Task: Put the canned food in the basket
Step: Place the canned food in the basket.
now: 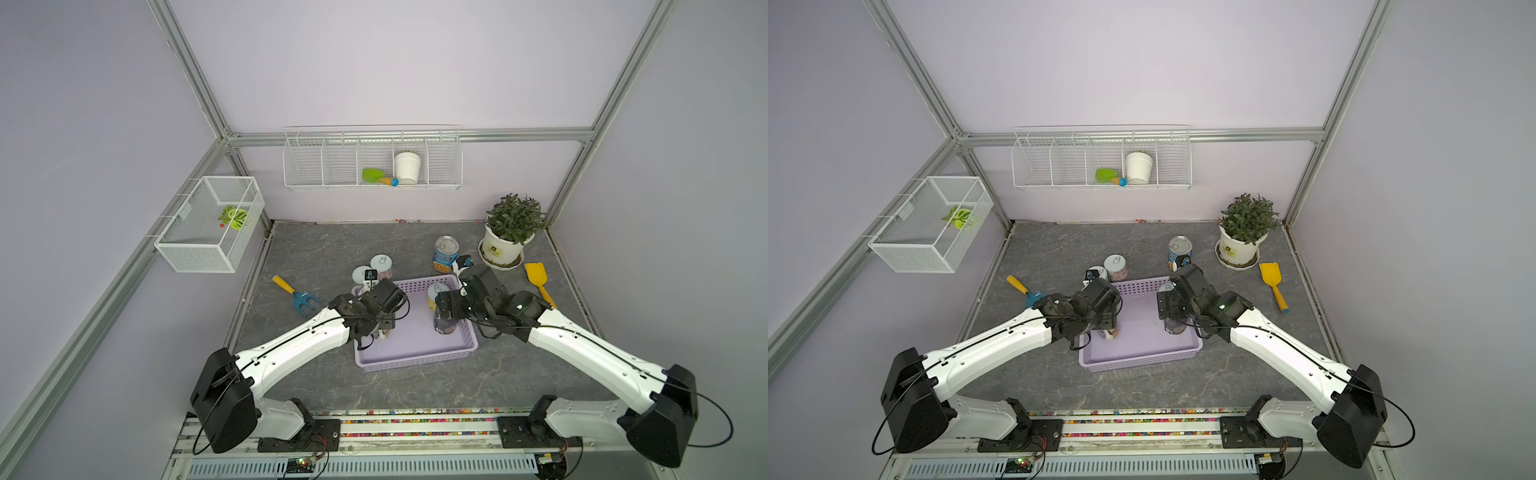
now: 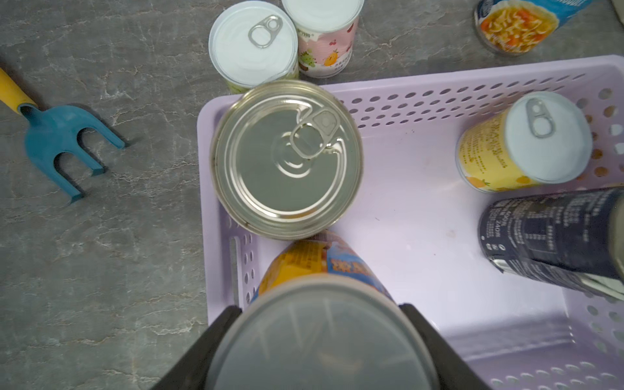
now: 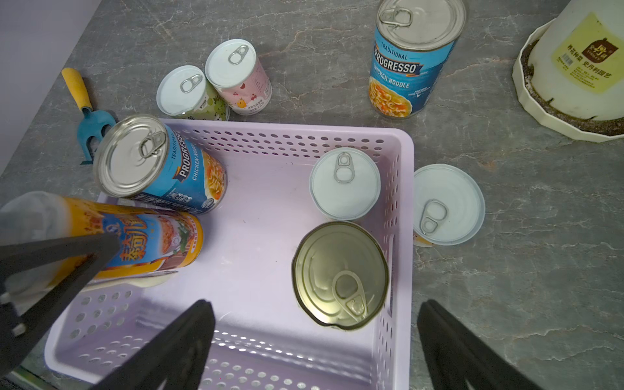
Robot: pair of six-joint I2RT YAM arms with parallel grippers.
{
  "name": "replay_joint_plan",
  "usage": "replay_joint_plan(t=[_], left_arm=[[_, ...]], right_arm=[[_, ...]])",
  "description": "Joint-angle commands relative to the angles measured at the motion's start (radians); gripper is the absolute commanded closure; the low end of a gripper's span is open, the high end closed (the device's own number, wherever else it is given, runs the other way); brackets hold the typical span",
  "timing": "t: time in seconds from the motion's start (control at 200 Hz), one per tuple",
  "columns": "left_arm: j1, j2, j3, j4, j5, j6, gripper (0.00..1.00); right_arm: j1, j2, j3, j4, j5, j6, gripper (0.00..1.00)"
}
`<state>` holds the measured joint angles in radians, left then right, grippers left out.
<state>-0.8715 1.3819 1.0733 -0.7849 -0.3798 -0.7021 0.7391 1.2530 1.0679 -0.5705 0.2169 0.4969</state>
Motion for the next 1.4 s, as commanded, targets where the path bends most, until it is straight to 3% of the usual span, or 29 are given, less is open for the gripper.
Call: replay_joint_plan(t=[0.0,0.525,0.575,0.695,0.81,0.995,1.22,1.4], left_arm=[[0.029,-0.020,0.015,0.078,-0.069,-0.007,0.68],[0.051,0.059,0.017,0.080,-0.150,-0.002,0.65],[0.049,0.066,0.021,0.072,-0.149,-0.008,0.61],[0.050,0.075,0.026,0.060,-0.176,-0.016,0.35],[0.051,0.074,0.025,0.052,-0.174,-0.017,0.25],[0.051,0.053,0.028,0.033,-0.167,-0.024,0.01],[0.051,-0.034,0.012,0.013,-0.139,-0.032,0.00],[0.051,-0.219,-0.058,-0.037,-0.113,-0.078,0.00]], right_arm=[[-0.001,0.009,-0.011,0.006,0.022,-0.002,0.02],[0.000,0.044,0.008,-0.018,0.055,0.012,0.02],[0.000,0.046,0.009,-0.018,0.056,0.012,0.02],[0.000,0.049,0.011,-0.019,0.064,0.013,0.02],[0.000,0.053,0.015,-0.022,0.071,0.015,0.02],[-0.006,0.059,0.042,-0.018,0.086,0.018,0.02],[-0.087,0.164,0.191,-0.088,0.059,0.040,0.02],[-0.212,0.296,0.338,-0.091,0.000,0.041,0.02]])
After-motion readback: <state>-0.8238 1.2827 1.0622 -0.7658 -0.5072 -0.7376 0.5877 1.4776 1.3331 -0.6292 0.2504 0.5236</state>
